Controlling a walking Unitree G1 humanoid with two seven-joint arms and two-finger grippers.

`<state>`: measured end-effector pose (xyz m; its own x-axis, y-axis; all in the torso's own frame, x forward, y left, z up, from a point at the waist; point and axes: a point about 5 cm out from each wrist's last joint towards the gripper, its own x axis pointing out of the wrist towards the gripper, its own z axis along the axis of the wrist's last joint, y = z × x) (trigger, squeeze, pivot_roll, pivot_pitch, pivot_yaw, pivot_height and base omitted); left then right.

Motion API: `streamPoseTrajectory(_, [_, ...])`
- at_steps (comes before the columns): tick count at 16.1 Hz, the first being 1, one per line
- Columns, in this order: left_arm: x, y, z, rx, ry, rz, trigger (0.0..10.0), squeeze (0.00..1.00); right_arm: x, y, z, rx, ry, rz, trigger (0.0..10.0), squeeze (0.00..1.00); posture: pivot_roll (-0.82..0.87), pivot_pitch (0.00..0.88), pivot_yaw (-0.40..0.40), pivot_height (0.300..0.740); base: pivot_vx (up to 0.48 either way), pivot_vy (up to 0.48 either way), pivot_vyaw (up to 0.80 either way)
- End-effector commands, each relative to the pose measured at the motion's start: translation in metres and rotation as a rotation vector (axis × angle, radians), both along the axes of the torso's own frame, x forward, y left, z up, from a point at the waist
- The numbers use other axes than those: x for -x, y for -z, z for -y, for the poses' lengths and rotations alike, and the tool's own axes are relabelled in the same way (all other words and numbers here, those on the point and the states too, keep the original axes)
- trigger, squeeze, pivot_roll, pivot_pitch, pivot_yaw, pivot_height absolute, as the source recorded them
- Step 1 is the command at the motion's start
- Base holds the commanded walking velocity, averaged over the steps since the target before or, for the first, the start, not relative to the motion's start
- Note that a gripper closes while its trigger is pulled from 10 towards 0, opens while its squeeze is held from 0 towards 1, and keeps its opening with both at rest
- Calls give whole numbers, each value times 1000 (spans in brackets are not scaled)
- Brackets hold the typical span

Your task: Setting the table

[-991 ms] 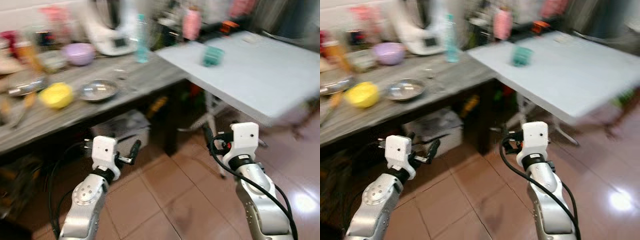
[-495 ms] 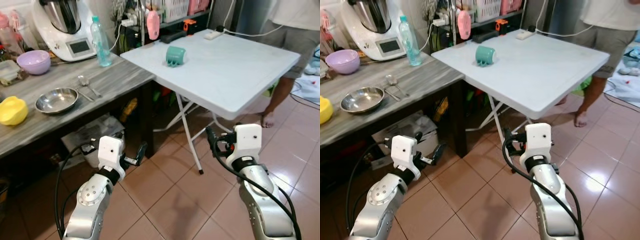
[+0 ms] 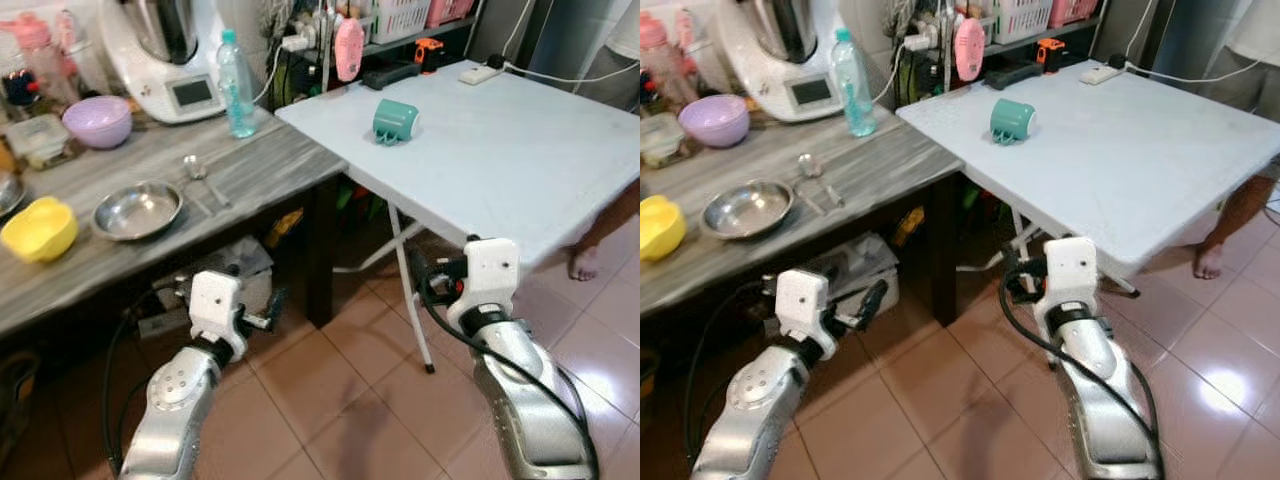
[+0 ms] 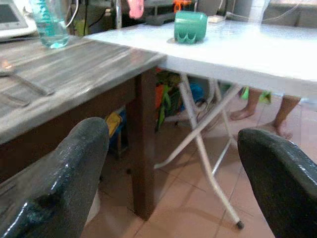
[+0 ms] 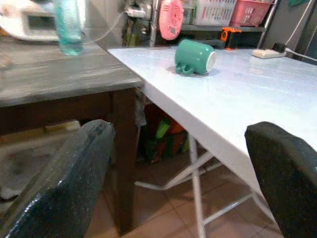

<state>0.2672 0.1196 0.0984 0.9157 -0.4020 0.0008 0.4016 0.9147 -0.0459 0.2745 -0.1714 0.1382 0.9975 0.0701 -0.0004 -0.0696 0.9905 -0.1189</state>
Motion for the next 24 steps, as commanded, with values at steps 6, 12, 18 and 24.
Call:
streamPoseTrajectory(6, [1,2,-11,-22,-25,-6,10000,0,-4,-10,-14,-17,-44,38,10000,0,-33,0,36,740,462,0,0])
streamPoseTrajectory(12, [1,2,-12,-26,-19,-8,10000,0,-4,-8,-15,-24,-45,32,10000,0,-34,0,37,740,427,0,-113])
streamPoseTrajectory(18, [0,3,-11,-30,-15,-13,10000,0,-5,-7,-16,-26,-52,29,10000,0,-33,0,34,740,412,0,-365])
streamPoseTrajectory(24, [-2,3,-12,-32,-17,-14,10000,0,-7,-7,-17,-22,-52,32,10000,0,-28,0,37,740,321,0,0])
